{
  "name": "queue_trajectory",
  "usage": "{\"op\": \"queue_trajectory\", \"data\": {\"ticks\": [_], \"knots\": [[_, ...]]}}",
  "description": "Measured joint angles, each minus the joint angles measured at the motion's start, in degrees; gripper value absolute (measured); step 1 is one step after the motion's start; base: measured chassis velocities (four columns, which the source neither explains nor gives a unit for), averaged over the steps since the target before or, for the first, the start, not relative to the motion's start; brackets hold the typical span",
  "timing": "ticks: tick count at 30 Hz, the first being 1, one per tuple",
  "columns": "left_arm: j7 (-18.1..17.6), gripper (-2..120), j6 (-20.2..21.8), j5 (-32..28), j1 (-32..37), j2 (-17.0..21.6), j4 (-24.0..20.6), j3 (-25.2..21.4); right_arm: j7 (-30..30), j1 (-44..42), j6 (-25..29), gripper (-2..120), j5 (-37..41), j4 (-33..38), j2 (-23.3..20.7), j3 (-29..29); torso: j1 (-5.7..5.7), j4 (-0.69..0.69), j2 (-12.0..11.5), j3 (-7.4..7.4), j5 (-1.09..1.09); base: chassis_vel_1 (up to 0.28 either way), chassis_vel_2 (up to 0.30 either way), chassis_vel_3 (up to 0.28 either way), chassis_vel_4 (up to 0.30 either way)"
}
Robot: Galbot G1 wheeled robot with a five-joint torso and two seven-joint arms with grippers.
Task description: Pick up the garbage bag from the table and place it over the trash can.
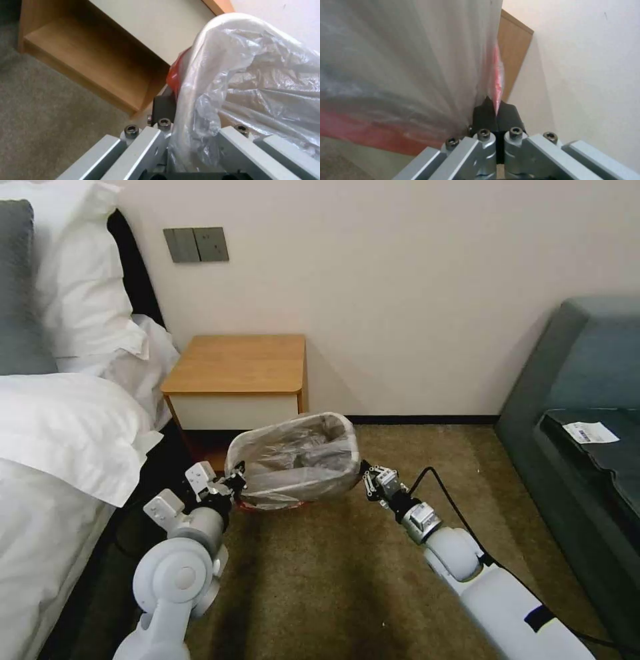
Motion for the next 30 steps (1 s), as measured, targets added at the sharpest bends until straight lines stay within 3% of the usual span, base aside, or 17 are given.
{"op": "queue_trajectory", "data": {"ticks": [13, 24, 30], "knots": [[-0.24, 0, 0.63, -1.64, 0.65, -0.81, -1.09, 0.05, 0.49, 0.89, 1.54, 0, -1.09, -4.60, 0.94, 0.49, 0.00, 0.00, 0.00, 0.00, 0.00, 0.000, 0.000, 0.000, 0.000], [-0.18, 0, 0.63, -1.37, 0.40, -0.10, 0.03, -0.13, 2.35, 0.44, 1.99, 0, -2.58, -3.82, 1.10, 0.86, 0.00, 0.00, 0.00, 0.00, 0.00, 0.000, 0.000, 0.000, 0.000], [0.17, 0, 0.38, -0.01, 0.05, 0.65, 1.53, -0.25, 2.82, -0.37, 2.58, 17, -4.59, -2.07, 0.97, 1.62, 0.00, 0.00, 0.00, 0.00, 0.00, 0.000, 0.000, 0.000, 0.000]]}}
